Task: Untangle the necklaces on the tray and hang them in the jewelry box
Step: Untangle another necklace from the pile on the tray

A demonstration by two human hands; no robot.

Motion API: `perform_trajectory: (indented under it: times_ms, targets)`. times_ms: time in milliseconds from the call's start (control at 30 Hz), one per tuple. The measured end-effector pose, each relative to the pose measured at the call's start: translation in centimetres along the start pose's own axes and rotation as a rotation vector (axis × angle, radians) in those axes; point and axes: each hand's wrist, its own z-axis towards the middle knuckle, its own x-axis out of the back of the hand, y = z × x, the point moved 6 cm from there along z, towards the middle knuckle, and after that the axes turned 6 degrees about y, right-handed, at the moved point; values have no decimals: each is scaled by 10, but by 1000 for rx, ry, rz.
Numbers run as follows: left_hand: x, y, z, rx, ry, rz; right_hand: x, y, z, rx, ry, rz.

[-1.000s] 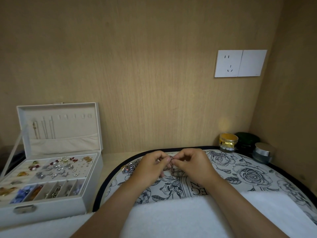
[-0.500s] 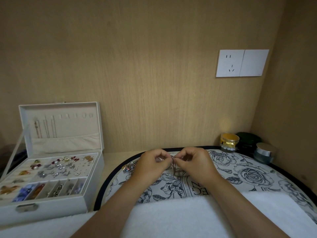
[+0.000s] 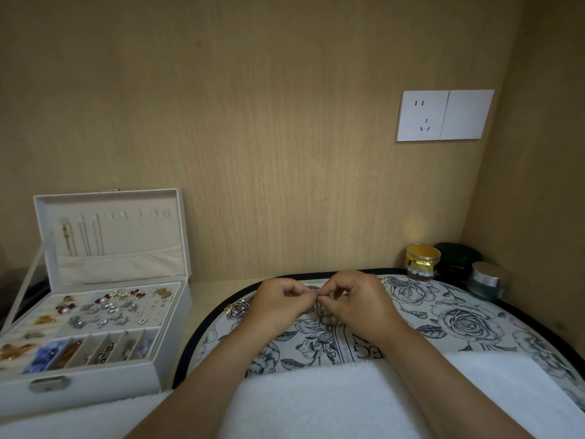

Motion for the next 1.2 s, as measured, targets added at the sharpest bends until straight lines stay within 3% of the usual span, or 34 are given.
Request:
perform_trajectory:
  times_ms: [267, 533, 767, 1200]
  targets:
    - [-1, 2, -1, -9, -9, 55, -4, -2, -1, -10, -45, -10]
    - [-1, 1, -2, -80, -12, 95, -11, 5, -3, -245, -137, 199]
    - [-1, 10, -5, -294, 34, 424, -12, 6, -5, -274, -144, 190]
    - [-6, 6, -4, -364, -46, 400, -15, 11, -3, -310, -165, 265]
